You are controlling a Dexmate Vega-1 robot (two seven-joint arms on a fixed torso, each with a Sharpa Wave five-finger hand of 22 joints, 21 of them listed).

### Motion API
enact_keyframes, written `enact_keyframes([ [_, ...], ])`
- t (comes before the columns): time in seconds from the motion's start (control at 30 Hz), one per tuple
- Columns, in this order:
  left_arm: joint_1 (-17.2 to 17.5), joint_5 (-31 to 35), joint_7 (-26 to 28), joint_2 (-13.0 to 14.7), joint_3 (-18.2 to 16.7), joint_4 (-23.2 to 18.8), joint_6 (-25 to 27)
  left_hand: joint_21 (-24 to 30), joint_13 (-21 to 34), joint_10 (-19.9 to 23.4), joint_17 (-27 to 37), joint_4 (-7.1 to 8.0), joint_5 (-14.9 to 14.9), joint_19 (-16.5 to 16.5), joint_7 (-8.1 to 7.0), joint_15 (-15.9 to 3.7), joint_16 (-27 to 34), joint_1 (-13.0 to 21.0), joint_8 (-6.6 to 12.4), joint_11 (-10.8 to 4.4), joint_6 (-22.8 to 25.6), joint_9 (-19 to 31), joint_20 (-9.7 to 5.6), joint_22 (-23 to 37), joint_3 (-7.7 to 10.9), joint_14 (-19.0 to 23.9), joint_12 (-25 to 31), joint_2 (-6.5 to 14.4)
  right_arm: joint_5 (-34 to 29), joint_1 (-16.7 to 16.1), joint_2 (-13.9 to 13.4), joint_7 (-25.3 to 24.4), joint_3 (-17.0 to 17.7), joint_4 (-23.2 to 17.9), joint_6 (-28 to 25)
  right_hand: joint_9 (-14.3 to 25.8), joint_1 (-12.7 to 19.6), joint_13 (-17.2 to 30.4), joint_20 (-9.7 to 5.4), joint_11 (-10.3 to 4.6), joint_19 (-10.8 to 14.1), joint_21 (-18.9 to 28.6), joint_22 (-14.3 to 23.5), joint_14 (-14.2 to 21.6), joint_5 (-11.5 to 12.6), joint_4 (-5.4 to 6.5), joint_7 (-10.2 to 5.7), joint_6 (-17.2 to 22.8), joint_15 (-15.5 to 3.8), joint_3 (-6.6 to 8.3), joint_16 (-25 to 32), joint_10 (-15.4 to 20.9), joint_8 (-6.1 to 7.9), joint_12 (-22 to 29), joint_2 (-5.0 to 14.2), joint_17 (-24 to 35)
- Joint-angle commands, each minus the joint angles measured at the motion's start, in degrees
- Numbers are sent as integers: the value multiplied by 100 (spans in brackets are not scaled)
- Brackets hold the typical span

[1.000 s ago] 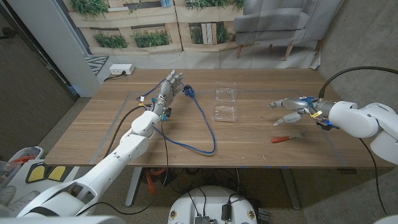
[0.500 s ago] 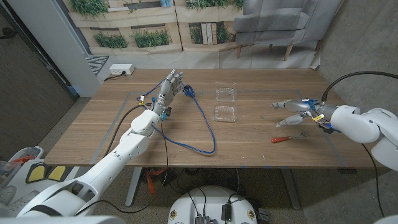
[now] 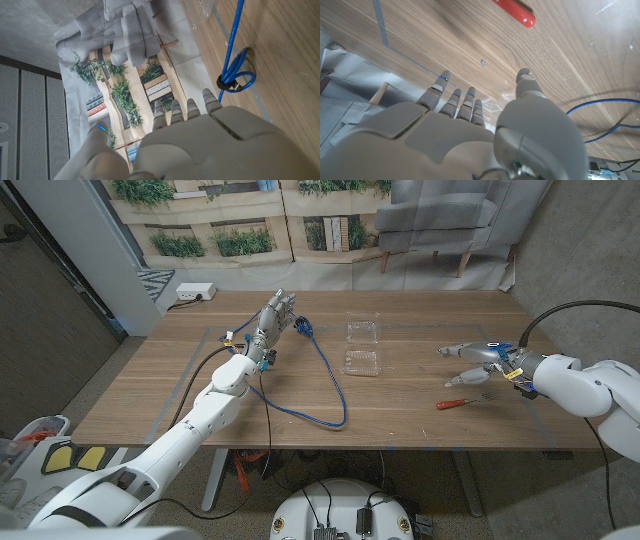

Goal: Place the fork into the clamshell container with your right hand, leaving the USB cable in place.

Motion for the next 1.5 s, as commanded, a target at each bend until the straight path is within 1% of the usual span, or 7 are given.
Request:
enact_keyframes([
  [0.03, -19, 56, 30, -33, 38, 40, -15, 32, 25, -120, 17, -31, -2, -1, 19, -11, 31, 4, -42, -2, -72, 14, -39, 17, 20, -24, -49, 45, -191, -101, 140, 30, 36, -46, 22, 21, 49, 31, 27, -274, -61, -29, 31, 43, 51, 7, -142, -27, -618, -49, -5, 116, -19, 90, 12, 46],
  [0.13, -42, 71, 27, -82, 56, 113, -64, 31, 25, -111, 18, -32, -2, -3, 18, -11, 30, 4, -41, -3, -70, 14, -36, 17, 20, -29, -44, 46, -209, -139, 190, 23, 62, -42, 25, 21, 62, 34, 30, -250, -62, -29, 31, 45, 52, 1, -156, -34, -646, -52, -8, 119, -18, 96, 5, 48],
  [0.27, -74, 74, 1, -133, 76, 182, -114, 31, 25, -102, 18, -34, -2, -3, 28, -14, 29, 3, -33, 2, -54, 14, -38, 17, 20, -33, -40, 48, -242, -170, 232, -9, 67, -26, 58, 22, 84, 44, 14, -58, -67, -31, 32, 42, 55, -3, -69, -73, -645, -57, -15, 61, -21, 88, 3, 56],
  [0.77, -58, 73, 23, -109, 82, 71, -43, 30, 25, -92, 18, -41, -3, -8, 31, -16, 31, 1, -29, 20, -48, 14, -32, 17, 17, -36, -35, 51, -708, -366, 369, -350, -6, -58, 122, 23, 205, 64, -101, -92, 1, -7, 32, 89, 68, -30, -53, -87, -696, -16, -10, 72, -7, 120, 68, 67],
  [0.83, -56, 74, 24, -111, 85, 67, -40, 30, 25, -92, 18, -42, -3, -7, 32, -13, 31, 0, -30, 18, -52, 14, -38, 17, 17, -37, -35, 51, -713, -381, 384, -366, 14, -44, 153, 23, 249, 70, -113, -59, 22, 0, 33, 120, 70, -40, -55, -93, -695, 0, -1, 108, -5, 144, 89, 70],
  [1.37, 50, 129, 177, -58, 76, -171, 34, 32, 25, -87, 18, -50, -3, -4, 34, -13, 32, -1, -39, 22, -79, 14, -41, 17, 15, -39, -33, 56, -772, -486, 424, -480, -24, 123, 280, 22, 417, 92, -207, -92, 72, 4, 34, 161, 73, -80, 10, -113, -683, 41, -4, 184, 3, 213, 125, 80],
  [1.5, 74, 134, 207, -52, 66, -205, 28, 31, 25, -89, 18, -52, -3, -5, 33, -10, 32, -1, -39, 25, -81, 14, -42, 17, 15, -41, -33, 57, -779, -497, 407, -466, -55, 157, 281, 21, 601, 99, -252, -94, 64, -5, 33, 151, 81, -123, 6, -126, -697, 124, -18, 161, 7, 220, 214, 83],
])
